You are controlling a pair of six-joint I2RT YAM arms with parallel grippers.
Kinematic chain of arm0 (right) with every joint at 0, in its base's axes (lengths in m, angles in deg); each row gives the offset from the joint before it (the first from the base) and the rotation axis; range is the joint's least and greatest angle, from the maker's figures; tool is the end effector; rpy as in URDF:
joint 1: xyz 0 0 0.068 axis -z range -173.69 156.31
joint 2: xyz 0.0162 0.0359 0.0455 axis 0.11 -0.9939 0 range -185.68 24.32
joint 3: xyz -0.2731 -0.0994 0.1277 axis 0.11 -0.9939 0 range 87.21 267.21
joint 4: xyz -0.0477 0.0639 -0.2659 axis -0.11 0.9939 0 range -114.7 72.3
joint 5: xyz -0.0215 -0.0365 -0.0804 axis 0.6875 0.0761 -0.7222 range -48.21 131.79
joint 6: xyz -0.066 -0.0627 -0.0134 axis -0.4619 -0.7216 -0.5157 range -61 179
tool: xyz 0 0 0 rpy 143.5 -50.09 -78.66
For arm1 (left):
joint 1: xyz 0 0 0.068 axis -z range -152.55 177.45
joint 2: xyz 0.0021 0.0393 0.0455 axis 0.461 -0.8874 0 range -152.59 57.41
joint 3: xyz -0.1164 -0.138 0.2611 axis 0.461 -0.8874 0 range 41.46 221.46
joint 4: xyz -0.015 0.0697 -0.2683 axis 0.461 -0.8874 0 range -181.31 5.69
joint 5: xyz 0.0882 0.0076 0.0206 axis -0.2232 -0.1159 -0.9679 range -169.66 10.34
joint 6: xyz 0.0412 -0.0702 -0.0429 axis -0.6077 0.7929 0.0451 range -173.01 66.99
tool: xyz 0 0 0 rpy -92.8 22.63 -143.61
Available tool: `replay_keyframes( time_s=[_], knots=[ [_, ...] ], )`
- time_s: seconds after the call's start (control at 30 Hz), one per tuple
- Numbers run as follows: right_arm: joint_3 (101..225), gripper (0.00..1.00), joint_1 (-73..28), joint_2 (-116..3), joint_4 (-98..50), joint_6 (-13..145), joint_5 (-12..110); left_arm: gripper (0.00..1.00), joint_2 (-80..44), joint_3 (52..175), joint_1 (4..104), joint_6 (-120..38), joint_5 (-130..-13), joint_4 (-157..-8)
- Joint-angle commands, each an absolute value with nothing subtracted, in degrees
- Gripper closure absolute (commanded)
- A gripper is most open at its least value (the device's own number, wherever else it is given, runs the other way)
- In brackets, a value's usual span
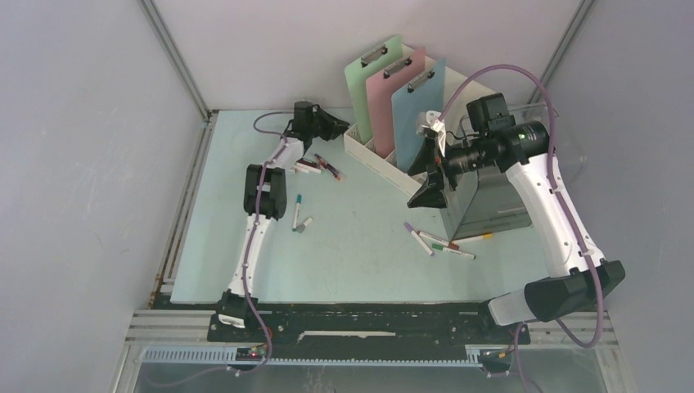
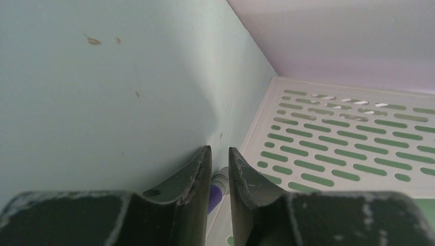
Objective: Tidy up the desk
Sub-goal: Move the stationery to the center of the board.
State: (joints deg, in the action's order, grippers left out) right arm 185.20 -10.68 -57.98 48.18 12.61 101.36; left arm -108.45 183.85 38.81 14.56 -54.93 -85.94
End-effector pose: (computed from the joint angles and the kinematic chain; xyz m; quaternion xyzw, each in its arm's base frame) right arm 0.2446 0.1493 0.4520 -0.5567 0.6347 0.3988 0.3579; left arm 0.6989 -0.1757 0.0766 -0.2870 0.7812 -0.4726 0.2898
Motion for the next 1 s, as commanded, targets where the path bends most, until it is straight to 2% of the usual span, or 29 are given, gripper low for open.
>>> replay_keyframes(
  time_s=[0.0,0.57,0.97],
  knots=[
    [186.2,0.00,-10.6,-55.7,47.6,12.1,103.3,0.72,-104.7,182.4,39.6,10.2,-52.0,-91.5],
    [184.3,0.00,-10.1,-54.4,44.9,13.5,103.2,0.72,-99.0,176.4,40.9,-0.8,-50.3,-99.6],
    [183.7,0.00,-10.0,-54.5,44.3,13.9,103.2,0.70,-93.0,170.2,42.1,-8.7,-55.5,-103.9]
  ],
)
